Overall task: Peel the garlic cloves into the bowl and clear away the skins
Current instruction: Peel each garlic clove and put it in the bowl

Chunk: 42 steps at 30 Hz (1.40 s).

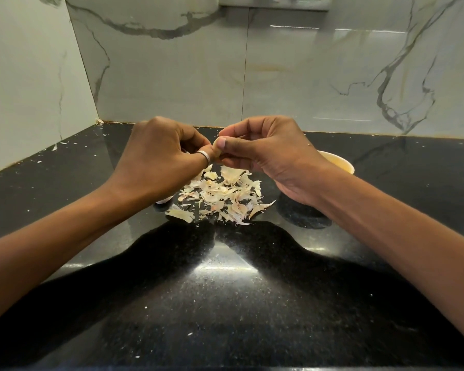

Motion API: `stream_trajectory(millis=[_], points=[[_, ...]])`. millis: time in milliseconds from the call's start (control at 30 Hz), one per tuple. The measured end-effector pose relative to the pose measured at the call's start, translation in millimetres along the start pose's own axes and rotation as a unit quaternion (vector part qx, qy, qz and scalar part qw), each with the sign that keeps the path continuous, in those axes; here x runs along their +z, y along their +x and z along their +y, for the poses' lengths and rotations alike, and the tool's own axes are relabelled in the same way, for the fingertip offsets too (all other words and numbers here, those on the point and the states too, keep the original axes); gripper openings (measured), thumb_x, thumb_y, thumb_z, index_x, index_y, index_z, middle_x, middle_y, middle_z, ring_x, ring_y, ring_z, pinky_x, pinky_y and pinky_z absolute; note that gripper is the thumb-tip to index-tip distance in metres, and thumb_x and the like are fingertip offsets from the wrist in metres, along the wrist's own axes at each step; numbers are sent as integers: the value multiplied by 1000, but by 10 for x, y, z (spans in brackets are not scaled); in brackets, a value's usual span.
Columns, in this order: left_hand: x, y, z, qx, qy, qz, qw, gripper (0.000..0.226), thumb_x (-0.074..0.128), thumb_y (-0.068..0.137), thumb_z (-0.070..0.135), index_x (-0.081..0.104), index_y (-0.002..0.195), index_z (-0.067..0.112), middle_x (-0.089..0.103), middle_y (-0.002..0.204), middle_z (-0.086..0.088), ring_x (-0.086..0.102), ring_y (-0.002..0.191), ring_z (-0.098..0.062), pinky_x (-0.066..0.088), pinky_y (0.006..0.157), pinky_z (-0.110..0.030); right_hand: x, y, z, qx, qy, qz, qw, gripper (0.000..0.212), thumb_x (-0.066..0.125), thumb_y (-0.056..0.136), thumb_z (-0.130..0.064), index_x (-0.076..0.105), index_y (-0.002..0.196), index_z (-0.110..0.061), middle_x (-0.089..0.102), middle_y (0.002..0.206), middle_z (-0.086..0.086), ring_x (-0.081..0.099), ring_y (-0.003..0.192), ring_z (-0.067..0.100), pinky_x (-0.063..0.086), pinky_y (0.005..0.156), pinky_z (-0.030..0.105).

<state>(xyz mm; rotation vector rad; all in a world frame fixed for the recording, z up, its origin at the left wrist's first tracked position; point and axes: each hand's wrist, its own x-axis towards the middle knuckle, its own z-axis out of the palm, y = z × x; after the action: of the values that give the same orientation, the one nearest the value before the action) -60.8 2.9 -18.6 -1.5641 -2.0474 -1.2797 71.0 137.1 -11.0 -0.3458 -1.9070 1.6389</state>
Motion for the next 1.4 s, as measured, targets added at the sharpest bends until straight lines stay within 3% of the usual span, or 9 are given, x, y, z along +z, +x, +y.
stream_trajectory(millis=[333,467,600,700,867,1067,1300,1400], points=[[19,-1,-20,2,-5,-32,999,14,68,91,30,77,92,20,73,69,3,68,52,-5,62,60,-37,-17,-5,24,-18,-17,0,1000,14,78,85,0,73,98,4,74,101,28,75,87,29,63,87,41],[48,-17,-22,9,-13,-25,1000,10,70,92,25,78,89,18,72,68,5,69,52,-5,59,57,-32,1,-11,12,-13,6,0,1000,10,76,87,1,73,95,3,76,92,21,75,81,25,64,78,31],[35,1,-43,6,-21,-17,1000,11,72,92,25,78,90,17,73,68,2,70,55,-9,62,59,-37,5,-16,-7,7,30,-22,999,7,73,89,0,73,96,3,75,86,15,74,81,25,64,77,31],[0,30,-50,-9,-33,-6,999,9,71,91,22,76,86,17,73,68,1,70,54,-10,62,59,-39,14,-30,-20,25,42,-50,998,11,70,93,-3,73,101,3,74,90,15,72,83,25,65,78,33],[-6,33,-54,-20,-27,13,999,12,78,85,27,70,78,21,71,65,4,68,51,-7,61,60,-36,-17,-30,-53,66,88,-54,992,19,62,98,0,70,114,4,74,100,18,72,87,24,63,71,27],[-15,38,-64,-7,-67,-4,998,15,73,90,16,72,102,25,72,85,9,72,65,-11,62,56,-33,-46,-18,-67,102,129,-52,985,24,54,98,7,67,118,5,75,101,15,70,83,16,59,68,22],[-15,34,-37,-10,-127,-68,990,44,68,82,43,71,121,24,74,95,7,74,72,-22,63,60,-39,-34,-11,-77,124,195,-56,971,23,46,99,13,64,113,7,73,90,14,69,75,13,60,69,18],[-11,42,-45,-18,-136,-79,987,41,68,84,41,72,121,24,75,97,6,74,77,-26,64,62,-40,-35,-16,-80,124,200,-57,970,25,45,99,13,64,114,8,74,91,15,71,74,13,60,69,18]])
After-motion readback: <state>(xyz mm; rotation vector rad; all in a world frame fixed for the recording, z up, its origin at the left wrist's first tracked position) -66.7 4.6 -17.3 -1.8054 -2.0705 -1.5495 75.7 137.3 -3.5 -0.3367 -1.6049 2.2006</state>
